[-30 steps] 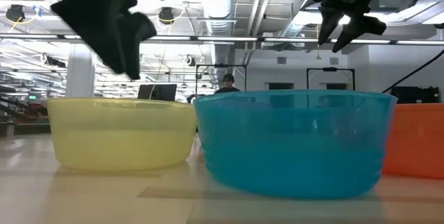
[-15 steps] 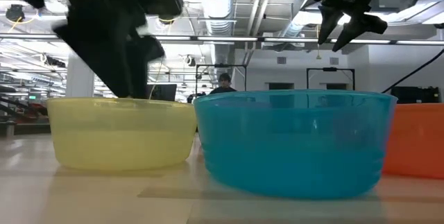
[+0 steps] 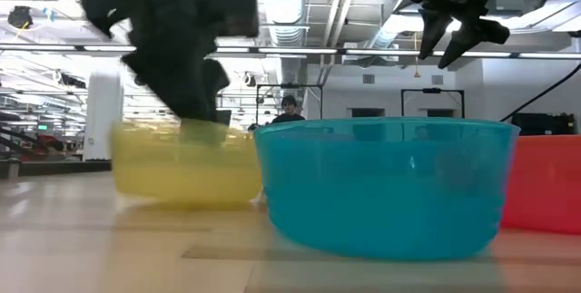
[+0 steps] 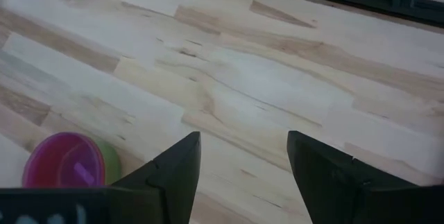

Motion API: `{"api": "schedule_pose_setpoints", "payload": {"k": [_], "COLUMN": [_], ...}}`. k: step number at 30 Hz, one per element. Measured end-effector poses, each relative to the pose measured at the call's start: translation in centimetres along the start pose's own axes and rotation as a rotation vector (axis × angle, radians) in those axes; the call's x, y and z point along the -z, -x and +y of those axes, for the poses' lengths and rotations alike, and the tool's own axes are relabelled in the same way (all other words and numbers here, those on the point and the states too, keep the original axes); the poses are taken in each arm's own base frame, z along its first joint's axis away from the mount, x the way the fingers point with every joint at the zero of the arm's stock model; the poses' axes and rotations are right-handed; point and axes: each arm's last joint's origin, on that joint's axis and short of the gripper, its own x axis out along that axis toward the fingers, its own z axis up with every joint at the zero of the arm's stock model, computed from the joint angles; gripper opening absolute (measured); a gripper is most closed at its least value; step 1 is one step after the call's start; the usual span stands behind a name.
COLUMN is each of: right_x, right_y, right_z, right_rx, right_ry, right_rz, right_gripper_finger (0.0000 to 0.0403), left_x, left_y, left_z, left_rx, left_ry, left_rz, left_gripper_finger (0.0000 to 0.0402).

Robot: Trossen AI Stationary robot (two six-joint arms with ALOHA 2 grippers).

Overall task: Nest bowls inside each other
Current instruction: Stack the yellow bowl on top of the purple bowl

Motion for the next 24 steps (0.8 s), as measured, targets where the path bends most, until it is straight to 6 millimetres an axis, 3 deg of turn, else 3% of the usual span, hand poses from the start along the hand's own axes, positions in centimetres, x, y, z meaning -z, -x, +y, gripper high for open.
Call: {"api": "schedule_pose_setpoints", "payload": {"k": [8, 13, 19, 22, 24], "right_x": [0.0, -0.1, -0.1, -0.1, -0.1], "right_y": [0.0, 0.0, 0.0, 0.0, 0.0], "right_z": [0.0, -0.1, -0.1, -0.1, -0.1], "right_rx": [0.004, 0.014, 0.02, 0.021, 0.022], "right_ry": [0.009, 0.009, 0.009, 0.009, 0.009], "right_rz": [-0.003, -0.013, -0.019, -0.018, -0.018], "right_gripper_finger": [0.024, 0.024, 0.024, 0.024, 0.024], "left_x": [-0.9, 0.7, 1.3, 1.4, 1.4], "left_y": [1.4, 0.0, -1.1, -1.3, -1.3], "left_z": [0.1, 0.9, 1.9, 2.5, 2.7], "left_rx": [-0.098, -0.085, -0.077, -0.082, -0.066], "left_ry": [-0.07, -0.081, -0.075, -0.086, -0.107], "left_rz": [0.038, 0.12, 0.101, 0.108, 0.115], "left_gripper_finger": [0.0197, 0.0197, 0.0193, 0.0158, 0.0106]}}
